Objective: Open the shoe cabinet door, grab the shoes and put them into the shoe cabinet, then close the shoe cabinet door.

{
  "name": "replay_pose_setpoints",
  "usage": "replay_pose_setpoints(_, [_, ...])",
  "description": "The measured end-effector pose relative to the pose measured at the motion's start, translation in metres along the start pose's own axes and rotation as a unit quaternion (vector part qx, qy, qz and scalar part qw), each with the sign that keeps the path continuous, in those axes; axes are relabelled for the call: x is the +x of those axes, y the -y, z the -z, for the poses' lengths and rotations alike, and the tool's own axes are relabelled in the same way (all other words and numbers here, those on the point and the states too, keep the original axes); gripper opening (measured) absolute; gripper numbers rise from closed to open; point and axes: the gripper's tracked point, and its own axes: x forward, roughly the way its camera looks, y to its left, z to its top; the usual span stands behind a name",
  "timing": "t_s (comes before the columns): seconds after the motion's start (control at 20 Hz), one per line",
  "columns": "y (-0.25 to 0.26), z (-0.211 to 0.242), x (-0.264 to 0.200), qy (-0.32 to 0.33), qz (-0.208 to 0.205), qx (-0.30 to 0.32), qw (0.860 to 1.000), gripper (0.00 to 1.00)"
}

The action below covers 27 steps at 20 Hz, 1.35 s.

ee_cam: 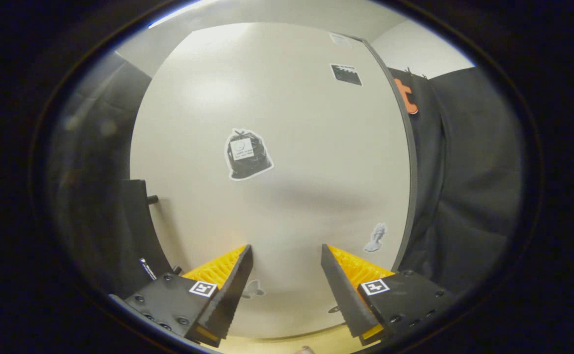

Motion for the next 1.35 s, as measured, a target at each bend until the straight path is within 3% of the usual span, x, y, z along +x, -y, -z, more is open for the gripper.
replay_pose_setpoints(1.0, [-0.003,-0.001,0.004,-0.003,-0.001,-0.013,1.000,0.91])
replay_pose_setpoints(1.15, [-0.001,-0.015,-0.013,0.010,-0.012,0.005,1.000,0.94])
replay_pose_setpoints(1.35, [0.013,-0.031,-0.079,0.027,-0.031,0.004,0.999,0.94])
